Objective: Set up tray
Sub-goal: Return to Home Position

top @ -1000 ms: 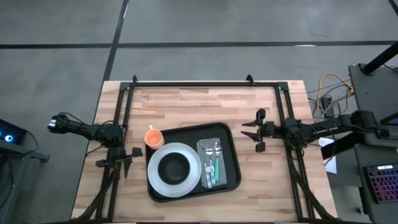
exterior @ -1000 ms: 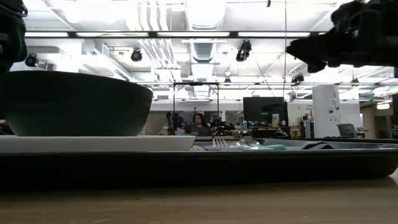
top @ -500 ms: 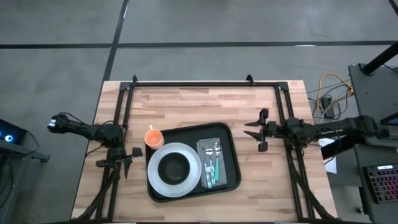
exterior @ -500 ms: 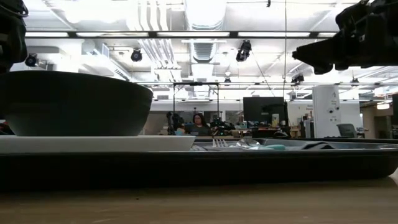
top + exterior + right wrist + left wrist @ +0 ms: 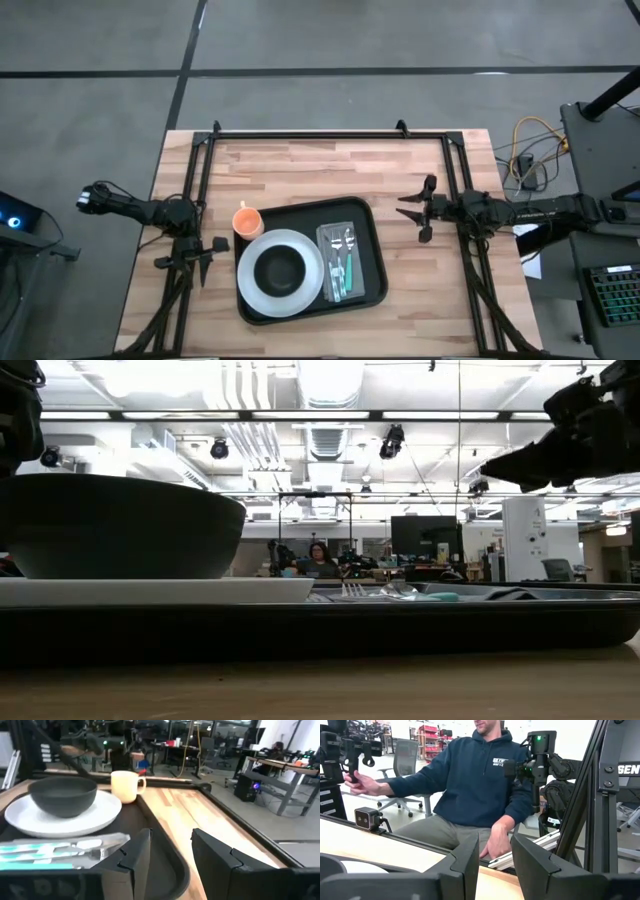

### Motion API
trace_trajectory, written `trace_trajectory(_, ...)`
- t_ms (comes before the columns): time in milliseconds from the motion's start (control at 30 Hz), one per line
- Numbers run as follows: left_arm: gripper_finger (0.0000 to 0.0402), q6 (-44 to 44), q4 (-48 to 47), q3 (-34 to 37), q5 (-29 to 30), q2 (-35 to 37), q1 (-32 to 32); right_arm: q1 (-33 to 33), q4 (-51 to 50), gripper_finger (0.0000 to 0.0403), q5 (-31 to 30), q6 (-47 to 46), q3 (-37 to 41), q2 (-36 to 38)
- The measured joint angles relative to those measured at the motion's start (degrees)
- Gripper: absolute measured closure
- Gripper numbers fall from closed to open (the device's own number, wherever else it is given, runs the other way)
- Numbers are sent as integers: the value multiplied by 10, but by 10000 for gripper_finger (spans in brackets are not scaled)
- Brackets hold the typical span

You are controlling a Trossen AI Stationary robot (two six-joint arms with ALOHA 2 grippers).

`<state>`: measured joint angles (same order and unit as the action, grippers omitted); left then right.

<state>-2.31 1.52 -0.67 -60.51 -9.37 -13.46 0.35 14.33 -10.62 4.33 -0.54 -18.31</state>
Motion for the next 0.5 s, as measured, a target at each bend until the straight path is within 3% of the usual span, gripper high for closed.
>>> trace_trajectory(267, 304, 0, 0, 0, 0, 0, 0, 0, -118, 271, 2, 18, 0, 71)
trace_trajectory(500, 304, 0, 0, 0, 0, 0, 0, 0, -129, 266, 45, 49, 0, 85)
